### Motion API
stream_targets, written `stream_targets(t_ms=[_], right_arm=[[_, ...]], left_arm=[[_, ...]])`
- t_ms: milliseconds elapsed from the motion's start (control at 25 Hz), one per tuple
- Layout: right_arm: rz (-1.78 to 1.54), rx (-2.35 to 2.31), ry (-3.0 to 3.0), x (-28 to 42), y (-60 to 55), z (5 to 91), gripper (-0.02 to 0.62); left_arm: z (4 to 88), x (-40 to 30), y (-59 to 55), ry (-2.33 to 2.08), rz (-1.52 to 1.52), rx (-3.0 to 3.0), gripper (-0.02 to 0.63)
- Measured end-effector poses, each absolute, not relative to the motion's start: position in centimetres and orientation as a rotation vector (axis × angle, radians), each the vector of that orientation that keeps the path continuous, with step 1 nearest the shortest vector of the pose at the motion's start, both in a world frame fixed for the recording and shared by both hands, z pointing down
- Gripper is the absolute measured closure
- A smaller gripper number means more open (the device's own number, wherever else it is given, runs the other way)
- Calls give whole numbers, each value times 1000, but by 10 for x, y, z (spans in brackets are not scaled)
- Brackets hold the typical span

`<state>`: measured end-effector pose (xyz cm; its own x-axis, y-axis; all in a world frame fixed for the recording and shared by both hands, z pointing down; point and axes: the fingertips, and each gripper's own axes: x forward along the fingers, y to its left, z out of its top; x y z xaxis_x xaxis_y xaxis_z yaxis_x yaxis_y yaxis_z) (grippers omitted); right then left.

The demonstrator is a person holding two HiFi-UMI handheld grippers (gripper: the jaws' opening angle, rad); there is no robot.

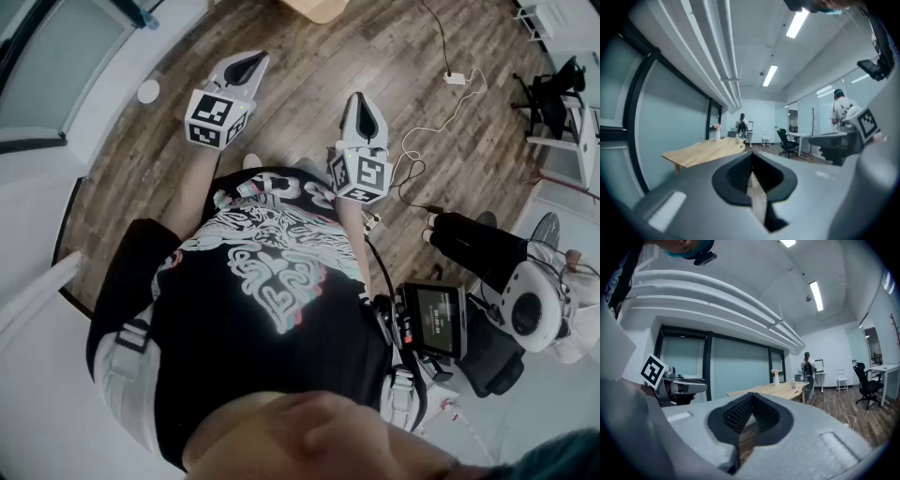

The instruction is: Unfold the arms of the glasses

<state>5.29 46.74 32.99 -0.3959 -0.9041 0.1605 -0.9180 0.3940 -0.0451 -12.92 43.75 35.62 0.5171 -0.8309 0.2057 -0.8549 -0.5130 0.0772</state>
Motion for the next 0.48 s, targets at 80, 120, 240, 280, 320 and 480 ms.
stream_targets(t_ms=[80, 120, 240, 280, 320, 480], right_arm=[[193, 1665, -2524, 54, 468, 332, 597], [192, 1667, -2523, 54, 468, 333, 597], [195, 1672, -2519, 56, 465, 336, 597], [199, 1675, -2516, 57, 464, 337, 597], [202, 1678, -2513, 58, 464, 338, 597], [206, 1693, -2499, 62, 460, 339, 597]], left_arm=[[356, -128, 436, -1433, 234, 2609, 617], [356, -127, 436, -1425, 239, 2619, 617], [359, -122, 434, -1415, 241, 2629, 617], [360, -121, 434, -1414, 241, 2629, 617], [361, -120, 434, -1414, 241, 2629, 617], [363, -115, 434, -1395, 238, 2632, 617]])
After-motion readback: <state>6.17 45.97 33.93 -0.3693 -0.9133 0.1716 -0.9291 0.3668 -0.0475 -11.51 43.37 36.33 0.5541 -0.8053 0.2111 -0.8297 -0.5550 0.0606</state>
